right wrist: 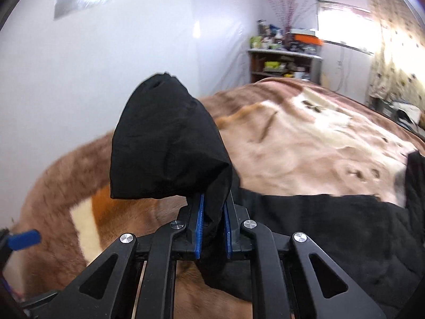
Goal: Fold large clothes
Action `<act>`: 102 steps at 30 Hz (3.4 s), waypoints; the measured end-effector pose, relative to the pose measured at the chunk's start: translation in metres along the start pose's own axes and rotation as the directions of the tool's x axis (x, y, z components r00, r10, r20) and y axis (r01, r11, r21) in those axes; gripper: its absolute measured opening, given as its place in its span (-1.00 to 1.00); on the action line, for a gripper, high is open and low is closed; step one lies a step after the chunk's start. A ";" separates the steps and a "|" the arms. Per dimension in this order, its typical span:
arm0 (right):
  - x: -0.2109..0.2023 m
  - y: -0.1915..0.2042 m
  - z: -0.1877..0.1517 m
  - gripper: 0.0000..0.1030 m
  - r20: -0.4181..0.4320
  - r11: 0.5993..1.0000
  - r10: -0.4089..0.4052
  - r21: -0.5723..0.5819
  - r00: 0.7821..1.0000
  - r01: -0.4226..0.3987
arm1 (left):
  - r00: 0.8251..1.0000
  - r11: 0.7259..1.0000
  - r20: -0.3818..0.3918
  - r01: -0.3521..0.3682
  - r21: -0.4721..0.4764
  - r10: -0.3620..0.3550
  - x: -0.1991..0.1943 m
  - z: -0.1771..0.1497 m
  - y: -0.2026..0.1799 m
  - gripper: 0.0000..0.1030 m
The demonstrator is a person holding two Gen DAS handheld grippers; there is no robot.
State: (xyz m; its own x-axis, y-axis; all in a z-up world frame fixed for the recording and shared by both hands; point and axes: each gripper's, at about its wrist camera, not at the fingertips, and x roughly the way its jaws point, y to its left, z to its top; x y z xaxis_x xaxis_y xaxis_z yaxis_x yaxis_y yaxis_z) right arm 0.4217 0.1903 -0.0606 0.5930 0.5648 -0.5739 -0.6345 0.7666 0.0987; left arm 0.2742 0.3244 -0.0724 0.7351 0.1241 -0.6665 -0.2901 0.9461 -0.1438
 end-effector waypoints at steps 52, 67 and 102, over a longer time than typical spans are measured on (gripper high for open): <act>-0.229 -0.352 -0.182 -0.26 -0.128 0.659 -0.325 0.680 0.937 0.322 | 0.974 0.955 -0.224 0.040 0.293 0.028 0.187 0.012 -0.302 0.90; -0.248 -0.399 -0.186 -0.24 -0.253 0.517 -0.441 0.713 0.861 0.474 | 0.977 0.953 -0.196 -0.015 0.301 0.078 0.189 0.022 -0.302 0.90; -0.436 -0.445 -0.293 0.13 -0.339 0.197 -0.652 0.788 0.678 0.583 | 0.951 0.852 -0.166 0.309 0.424 -0.262 0.085 -0.018 -0.444 0.90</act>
State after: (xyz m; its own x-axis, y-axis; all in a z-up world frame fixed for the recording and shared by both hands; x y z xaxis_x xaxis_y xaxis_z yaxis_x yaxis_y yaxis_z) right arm 0.3003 -0.4867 -0.0928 0.6475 -0.2201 -0.7296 0.6115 0.7214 0.3251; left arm 0.4549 -0.0901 -0.0783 0.6735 -0.1797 -0.7171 0.2396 0.9707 -0.0182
